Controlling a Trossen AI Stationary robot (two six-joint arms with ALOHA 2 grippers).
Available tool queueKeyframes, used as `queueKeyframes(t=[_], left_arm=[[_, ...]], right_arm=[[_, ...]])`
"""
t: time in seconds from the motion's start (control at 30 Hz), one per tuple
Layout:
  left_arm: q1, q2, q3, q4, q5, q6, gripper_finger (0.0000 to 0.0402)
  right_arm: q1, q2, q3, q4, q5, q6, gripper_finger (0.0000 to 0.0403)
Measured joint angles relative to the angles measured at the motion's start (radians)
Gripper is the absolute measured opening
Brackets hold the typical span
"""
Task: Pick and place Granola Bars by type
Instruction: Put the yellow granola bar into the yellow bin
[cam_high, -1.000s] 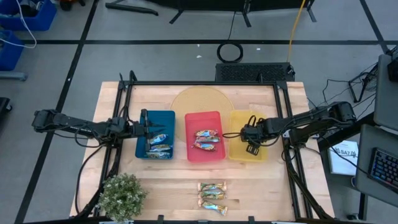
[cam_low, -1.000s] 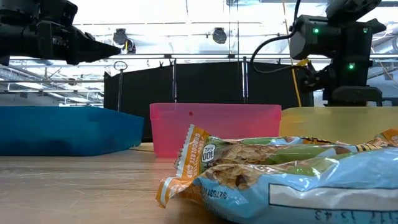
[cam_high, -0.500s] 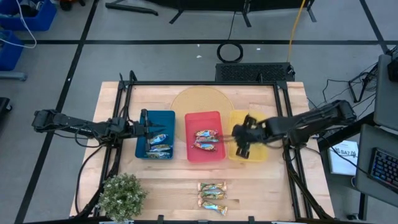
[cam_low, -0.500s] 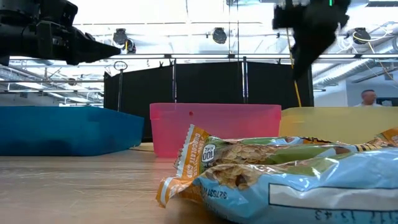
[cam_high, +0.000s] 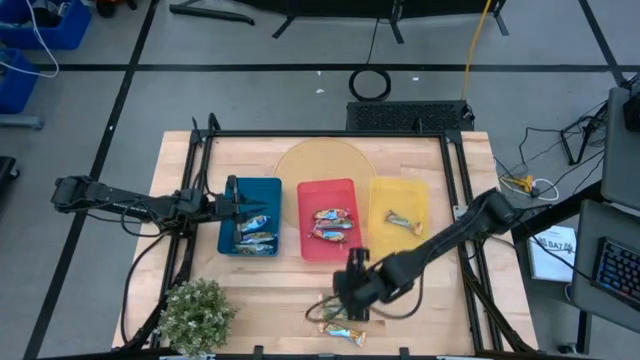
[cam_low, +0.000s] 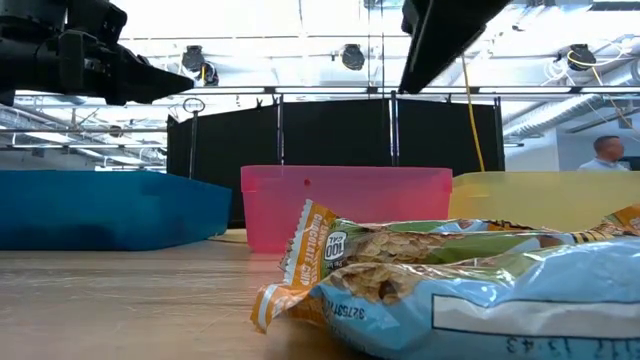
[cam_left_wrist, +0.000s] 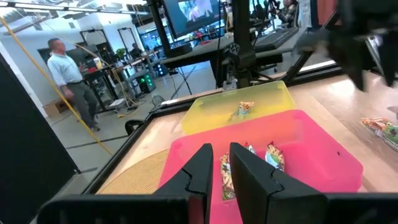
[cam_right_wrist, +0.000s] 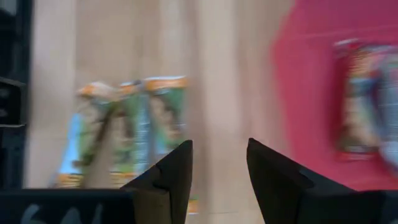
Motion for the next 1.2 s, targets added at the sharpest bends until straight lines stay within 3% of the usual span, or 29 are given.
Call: queueKeyframes(t=[0.17, 0.5, 0.6, 0.73, 0.8, 0.97, 1.07, 1.2], left_arm=[[0.0, 0.0, 0.0, 0.001, 0.0, 0.0, 0.0063], [0.0, 0.0, 0.0, 0.002, -0.001, 0.002, 0.0063], [-0.009, 0.0, 0.041, -0.06, -0.015, -0.026, 0.0063], [-0.063, 0.041, 0.201, -0.373, -0.079, -0.106, 0.0063], [-0.095, 0.093, 0.264, -0.443, -0.109, -0.149, 0.0063], [-0.168, 0.239, 0.356, -0.396, -0.071, -0.105, 0.0063], [-0.206, 0.326, 0.411, -0.374, -0.072, -0.103, 0.0063], [-0.274, 0.457, 0.49, -0.374, -0.079, -0.113, 0.0063]], right_arm=[[0.034, 0.082, 0.036, -0.006, -0.02, 0.037, 0.0141], [0.064, 0.099, -0.009, 0.023, -0.095, 0.035, 0.0141], [0.067, 0.099, -0.022, 0.01, -0.035, 0.027, 0.0141], [0.083, 0.079, -0.023, -0.028, 0.125, -0.042, 0.0141], [0.099, 0.051, -0.023, -0.066, 0.21, -0.08, 0.0141], [0.103, -0.062, -0.049, -0.158, 0.326, -0.177, 0.0123], [0.09, -0.185, -0.147, -0.086, 0.363, -0.263, 0.0097], [0.064, -0.411, -0.374, 0.12, 0.374, -0.36, 0.0051]])
